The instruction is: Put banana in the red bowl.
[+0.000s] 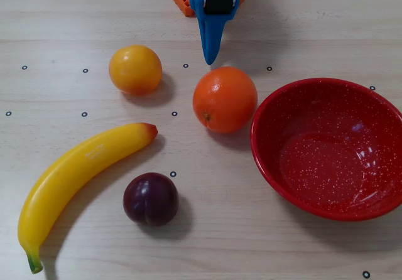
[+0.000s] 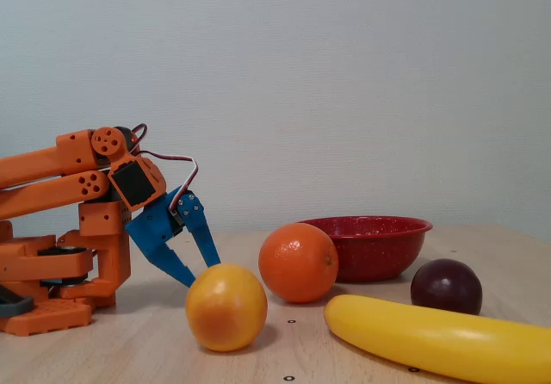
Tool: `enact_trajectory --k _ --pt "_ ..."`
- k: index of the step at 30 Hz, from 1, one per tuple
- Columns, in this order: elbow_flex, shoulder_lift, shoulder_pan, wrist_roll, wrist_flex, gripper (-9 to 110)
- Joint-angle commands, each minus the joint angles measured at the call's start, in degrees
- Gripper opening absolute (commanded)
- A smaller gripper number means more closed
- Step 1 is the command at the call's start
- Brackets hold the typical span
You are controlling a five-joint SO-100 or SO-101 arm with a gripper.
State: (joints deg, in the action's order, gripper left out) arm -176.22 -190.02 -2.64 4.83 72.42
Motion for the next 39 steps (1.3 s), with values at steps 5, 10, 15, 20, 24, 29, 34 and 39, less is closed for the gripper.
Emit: enact_trajectory --k 5,10,15,20,24,29,34,39 --pt "1.1 -0.9 -0.5 -1.0 3.8 0" --pt "1.1 -0.9 -0.5 -1.0 3.8 0" --pt "1.1 -0.9 -0.5 -1.0 3.8 0" --pt "1.1 -0.9 -0.5 -1.0 3.8 0" --pt "1.1 -0.9 -0.5 -0.9 3.8 0" --pt "1.1 -0.9 -0.5 -0.8 3.8 0" --pt "1.1 -0.9 -0.9 0.2 3.8 3" --pt "1.1 -0.9 -0.4 -0.7 3.8 0"
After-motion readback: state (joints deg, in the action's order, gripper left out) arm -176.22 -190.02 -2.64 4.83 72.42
